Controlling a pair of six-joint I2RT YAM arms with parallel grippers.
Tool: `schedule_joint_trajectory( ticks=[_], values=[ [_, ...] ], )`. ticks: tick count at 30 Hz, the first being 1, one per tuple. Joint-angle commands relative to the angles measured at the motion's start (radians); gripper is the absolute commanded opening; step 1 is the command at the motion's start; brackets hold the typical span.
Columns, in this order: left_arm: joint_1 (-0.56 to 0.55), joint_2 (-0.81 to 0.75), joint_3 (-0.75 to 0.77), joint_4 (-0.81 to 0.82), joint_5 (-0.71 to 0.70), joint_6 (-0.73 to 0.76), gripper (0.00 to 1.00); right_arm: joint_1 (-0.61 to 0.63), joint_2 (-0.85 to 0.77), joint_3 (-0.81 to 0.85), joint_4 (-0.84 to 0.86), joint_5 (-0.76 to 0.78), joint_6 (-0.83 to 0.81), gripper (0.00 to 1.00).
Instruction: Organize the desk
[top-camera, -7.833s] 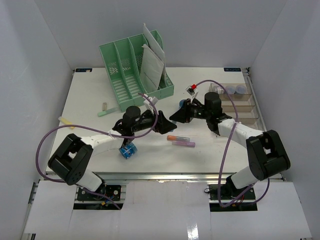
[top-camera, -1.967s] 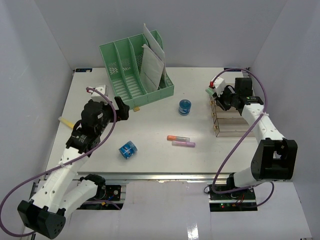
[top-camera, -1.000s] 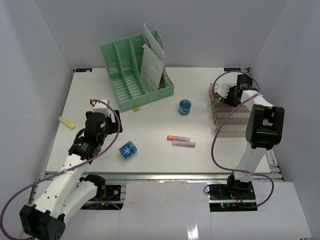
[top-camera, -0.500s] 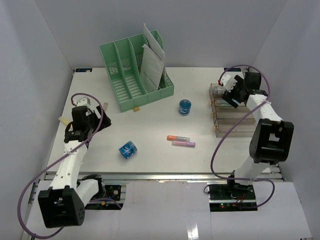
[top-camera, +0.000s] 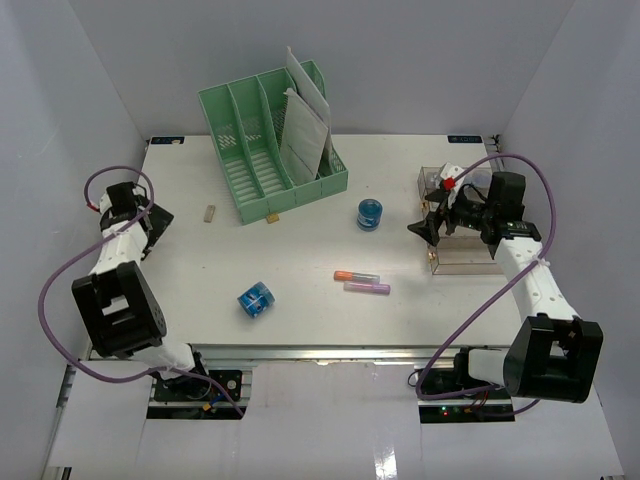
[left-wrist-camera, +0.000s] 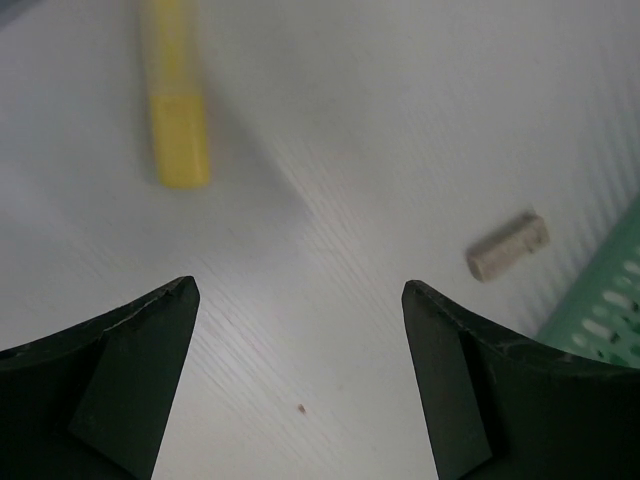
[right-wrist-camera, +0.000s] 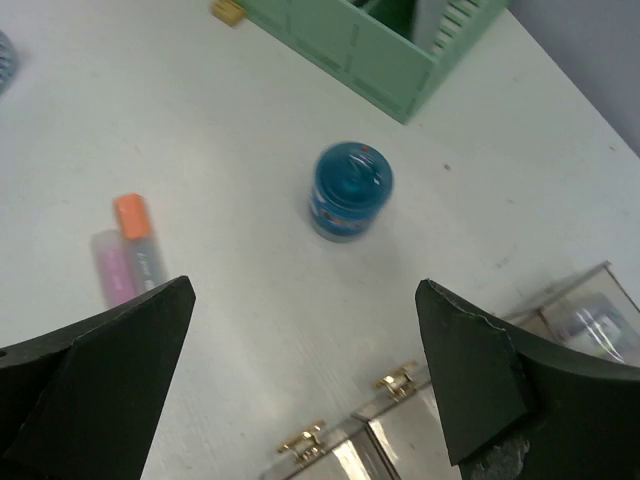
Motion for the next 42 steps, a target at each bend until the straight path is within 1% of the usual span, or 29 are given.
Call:
schedule_joint_trajectory(
  ticks=[1,2,7,12,13,14,17,19,20,21,23,25,27,30,32,33,34,35,36,38,40,41,42],
  values=[
    [0.083,0.106,0.072,0.002,-0.131,0.067,0.93,0.003,-0.011,-0.007,-0.01,-0.307,0.106,0.99],
    [0.092,0.154,0.082,-0.001,-0.132,0.069,0.93,0.004,-0.015,-0.013,-0.01,-0.305,0.108,1.0],
    [0.103,0.273,0.158,-0.006,-0.186,0.092,0.92,0.01,-0.04,-0.052,-0.013,-0.284,0.109,1.0],
    [0.104,0.374,0.231,-0.015,-0.183,0.117,0.9,0.01,-0.053,-0.065,-0.009,-0.272,0.109,1.0],
    [0.104,0.39,0.242,-0.018,-0.176,0.122,0.87,0.01,-0.054,-0.067,-0.009,-0.27,0.11,1.0],
    [0.103,0.406,0.253,-0.022,-0.168,0.126,0.83,0.01,-0.057,-0.071,-0.006,-0.269,0.11,1.0],
    [0.104,0.431,0.265,-0.03,-0.172,0.13,0.63,0.01,-0.063,-0.083,0.007,-0.268,0.115,1.0],
    [0.104,0.436,0.265,-0.033,-0.174,0.125,0.37,0.01,-0.065,-0.09,0.014,-0.269,0.123,1.0],
    [0.104,0.434,0.261,-0.034,-0.172,0.124,0.35,0.01,-0.065,-0.09,0.015,-0.271,0.124,1.0],
    [0.103,0.43,0.255,-0.035,-0.163,0.117,0.25,0.01,-0.065,-0.09,0.017,-0.275,0.127,1.0],
    [0.104,0.412,0.235,-0.03,-0.138,0.106,0.18,0.012,-0.065,-0.09,0.016,-0.279,0.125,1.0],
    [0.102,0.382,0.215,-0.021,-0.095,0.093,0.13,0.033,-0.071,-0.091,0.002,-0.254,0.119,0.96],
    [0.099,0.333,0.193,-0.009,-0.013,0.078,0.06,0.122,-0.082,-0.076,-0.038,-0.142,0.087,0.95],
    [0.066,0.204,0.138,0.061,0.118,0.078,0.04,0.304,-0.088,-0.059,-0.073,0.068,0.101,0.94],
    [0.026,0.124,0.088,0.098,0.249,0.079,0.04,0.419,-0.072,-0.043,-0.084,0.16,0.132,0.94],
    [0.012,0.069,0.058,0.128,0.287,0.077,0.04,0.447,-0.056,-0.029,-0.086,0.182,0.153,0.94],
    [0.0,0.006,0.015,0.178,0.368,0.074,0.04,0.465,-0.034,-0.008,-0.09,0.196,0.174,0.94],
    [-0.012,-0.063,-0.039,0.245,0.486,0.071,0.04,0.474,-0.008,0.018,-0.095,0.203,0.195,0.93],
    [-0.028,-0.126,-0.095,0.333,0.61,0.061,0.04,0.481,0.019,0.045,-0.098,0.205,0.227,0.94],
    [-0.074,-0.233,-0.215,0.561,0.87,0.023,0.06,0.489,0.069,0.105,-0.1,0.195,0.323,0.95],
    [-0.165,-0.297,-0.291,0.714,0.976,-0.054,0.06,0.496,0.105,0.147,-0.068,0.157,0.415,0.96],
    [-0.232,-0.32,-0.318,0.781,1.002,-0.076,0.06,0.499,0.121,0.161,-0.035,0.125,0.472,0.97],
    [-0.25,-0.332,-0.342,0.799,1.009,-0.082,0.06,0.5,0.125,0.165,0.01,0.101,0.487,0.97]
  ],
)
